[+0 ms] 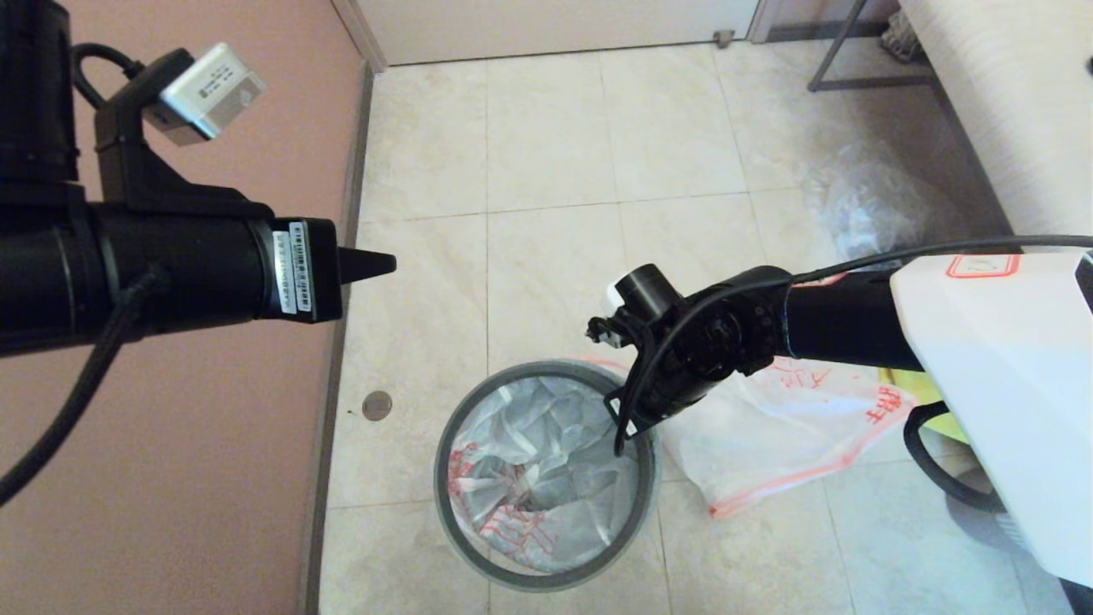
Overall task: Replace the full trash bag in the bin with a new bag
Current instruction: Place the trash can ring on the trash can
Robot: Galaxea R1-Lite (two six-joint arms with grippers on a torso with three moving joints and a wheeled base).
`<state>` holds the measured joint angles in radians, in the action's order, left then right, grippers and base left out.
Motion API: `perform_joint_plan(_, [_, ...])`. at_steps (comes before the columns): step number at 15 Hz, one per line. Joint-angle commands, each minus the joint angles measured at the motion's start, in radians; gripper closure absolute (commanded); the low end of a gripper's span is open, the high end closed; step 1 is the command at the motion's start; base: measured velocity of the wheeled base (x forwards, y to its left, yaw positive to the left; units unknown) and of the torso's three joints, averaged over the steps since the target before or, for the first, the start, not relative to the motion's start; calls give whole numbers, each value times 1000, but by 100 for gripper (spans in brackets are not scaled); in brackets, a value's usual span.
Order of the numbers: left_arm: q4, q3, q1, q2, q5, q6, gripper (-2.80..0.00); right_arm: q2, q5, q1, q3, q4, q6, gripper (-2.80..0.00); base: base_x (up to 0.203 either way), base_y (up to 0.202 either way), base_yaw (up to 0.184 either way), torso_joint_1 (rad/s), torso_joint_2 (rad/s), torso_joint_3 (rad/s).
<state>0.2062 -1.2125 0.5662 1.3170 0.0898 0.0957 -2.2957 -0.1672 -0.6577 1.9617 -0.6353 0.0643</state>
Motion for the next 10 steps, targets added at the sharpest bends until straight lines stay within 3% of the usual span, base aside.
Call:
perform_joint_plan(1, [1,-1,0,0,1,1,0,2,-3,-3,0,-4,0,0,0,0,0,0,0,0])
perform_joint_plan(10, [0,-1,0,-5,1,1,0,27,-25,3,-7,-4,1,0,0,0,0,0,0,0])
